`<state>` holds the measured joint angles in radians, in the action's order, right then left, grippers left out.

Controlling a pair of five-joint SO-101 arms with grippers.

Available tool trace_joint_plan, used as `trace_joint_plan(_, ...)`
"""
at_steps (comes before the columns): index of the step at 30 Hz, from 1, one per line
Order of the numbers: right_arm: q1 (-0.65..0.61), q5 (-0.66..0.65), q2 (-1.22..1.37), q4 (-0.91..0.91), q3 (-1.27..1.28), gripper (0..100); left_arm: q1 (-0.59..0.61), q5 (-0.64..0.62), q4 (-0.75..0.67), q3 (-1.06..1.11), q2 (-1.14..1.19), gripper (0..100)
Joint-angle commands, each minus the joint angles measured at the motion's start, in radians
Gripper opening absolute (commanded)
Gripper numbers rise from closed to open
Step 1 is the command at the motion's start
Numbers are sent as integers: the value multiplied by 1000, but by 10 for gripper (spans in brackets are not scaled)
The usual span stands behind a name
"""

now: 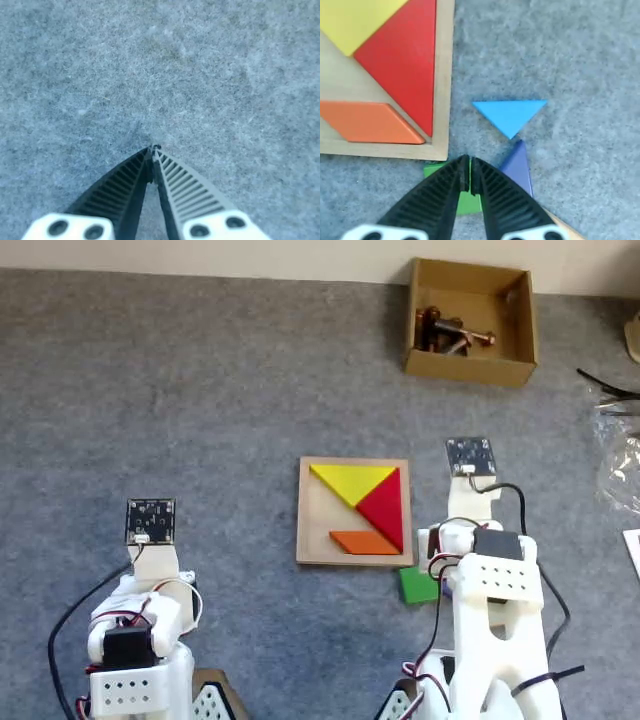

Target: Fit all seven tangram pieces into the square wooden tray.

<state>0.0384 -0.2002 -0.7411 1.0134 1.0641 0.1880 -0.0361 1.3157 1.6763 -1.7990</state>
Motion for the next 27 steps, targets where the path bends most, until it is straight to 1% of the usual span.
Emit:
trace_joint_plan(1,12,3,-1,-35,-2,7,8,-2,8,21,7,5)
trace_joint_plan(6,31,3,5,-159,42,7,8,-2,8,21,7,5)
trace_joint_plan(8,71,2,-2,-159,48,7,8,-2,8,21,7,5)
trace_joint_plan(11,134,-9,-2,-113,38,7,8,-2,8,21,7,5)
trace_joint_plan(14,150,-106,10,-84,-18,7,8,-2,8,21,7,5)
trace_joint_plan(18,131,-222,44,-12,-93,7,8,-2,8,21,7,5)
trace_joint_plan(22,104,-384,117,4,-160,7,8,-2,8,21,7,5)
trace_joint_plan(27,81,-687,213,-4,-180,7,8,-2,8,21,7,5)
